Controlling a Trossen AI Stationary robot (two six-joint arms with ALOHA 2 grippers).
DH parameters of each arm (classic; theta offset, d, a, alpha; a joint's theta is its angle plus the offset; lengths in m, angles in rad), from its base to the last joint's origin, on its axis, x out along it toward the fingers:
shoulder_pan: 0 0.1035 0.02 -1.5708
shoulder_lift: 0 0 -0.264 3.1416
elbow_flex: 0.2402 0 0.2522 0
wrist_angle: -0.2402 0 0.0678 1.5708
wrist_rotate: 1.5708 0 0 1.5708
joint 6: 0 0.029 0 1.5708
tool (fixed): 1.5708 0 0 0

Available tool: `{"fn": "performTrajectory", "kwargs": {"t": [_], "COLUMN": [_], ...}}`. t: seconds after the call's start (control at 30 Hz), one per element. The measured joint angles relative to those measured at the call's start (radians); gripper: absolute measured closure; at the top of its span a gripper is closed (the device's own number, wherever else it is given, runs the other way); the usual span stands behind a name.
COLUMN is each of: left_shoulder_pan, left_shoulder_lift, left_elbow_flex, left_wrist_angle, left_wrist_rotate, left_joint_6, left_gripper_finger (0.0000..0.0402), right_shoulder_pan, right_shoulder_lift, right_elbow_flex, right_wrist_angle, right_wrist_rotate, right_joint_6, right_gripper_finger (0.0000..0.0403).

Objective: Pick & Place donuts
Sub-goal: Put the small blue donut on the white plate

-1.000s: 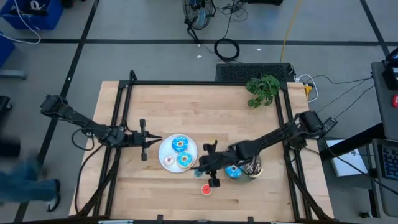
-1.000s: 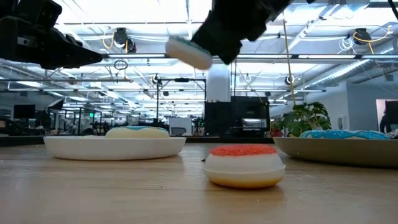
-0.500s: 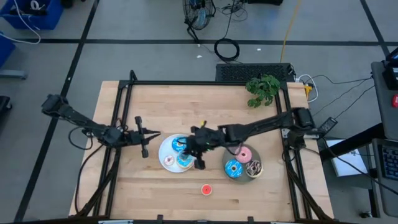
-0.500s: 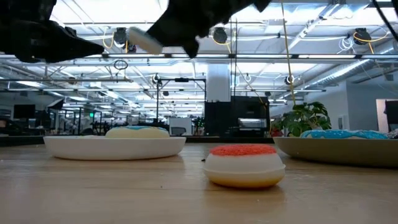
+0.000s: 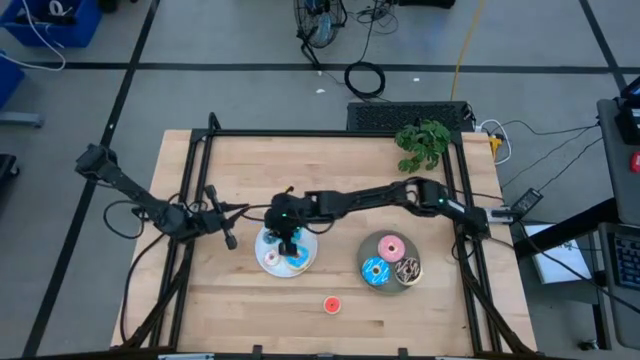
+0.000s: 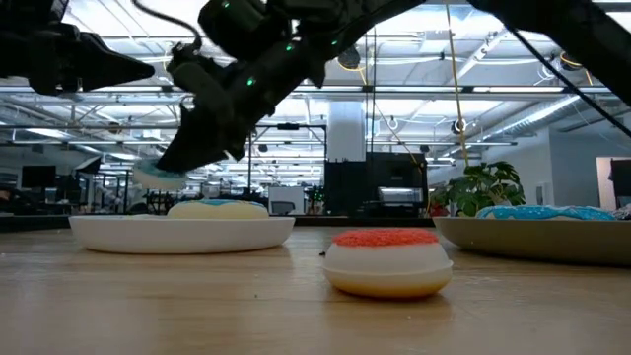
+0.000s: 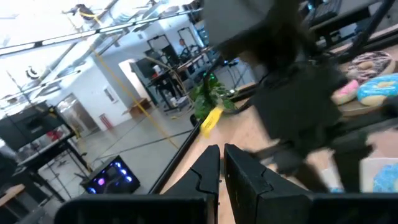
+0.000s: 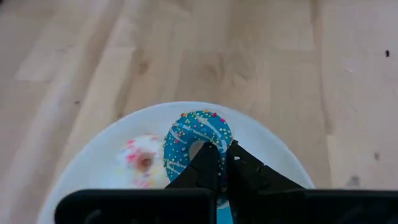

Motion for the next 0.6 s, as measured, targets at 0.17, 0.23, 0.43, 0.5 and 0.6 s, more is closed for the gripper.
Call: {"fn": "performTrajectory", "kwargs": {"t": [0.17, 0.23, 0.43, 0.5, 0.6], "left_shoulder_pan": [-0.036, -0.046, -0.067, -0.07, -0.07], "left_shoulder_lift": [0.0, 0.0, 0.0, 0.0, 0.0], "left_elbow_flex": [0.0, 0.0, 0.0, 0.0, 0.0], "left_wrist_angle": [0.001, 0.001, 0.001, 0.001, 0.001], "left_wrist_rotate": [-0.045, -0.047, -0.046, -0.046, -0.045], "left_joint_6": [0.017, 0.016, 0.011, 0.011, 0.008], "left_gripper_finger": [0.0371, 0.0371, 0.0371, 0.0371, 0.0371], "right_shoulder_pan": [-0.004, 0.0, 0.009, 0.012, 0.013], "right_shoulder_lift": [0.082, 0.112, 0.157, 0.158, 0.157], "right_elbow_flex": [0.096, 0.113, 0.121, 0.121, 0.121], "right_wrist_angle": [-0.026, -0.032, -0.032, -0.032, -0.031], "right_wrist_rotate": [0.001, 0.0, 0.0, 0.003, 0.007], "right_joint_6": [-0.019, -0.021, -0.042, -0.057, -0.082], "right_gripper_finger": [0.0397, 0.0397, 0.0397, 0.0394, 0.0375]}}
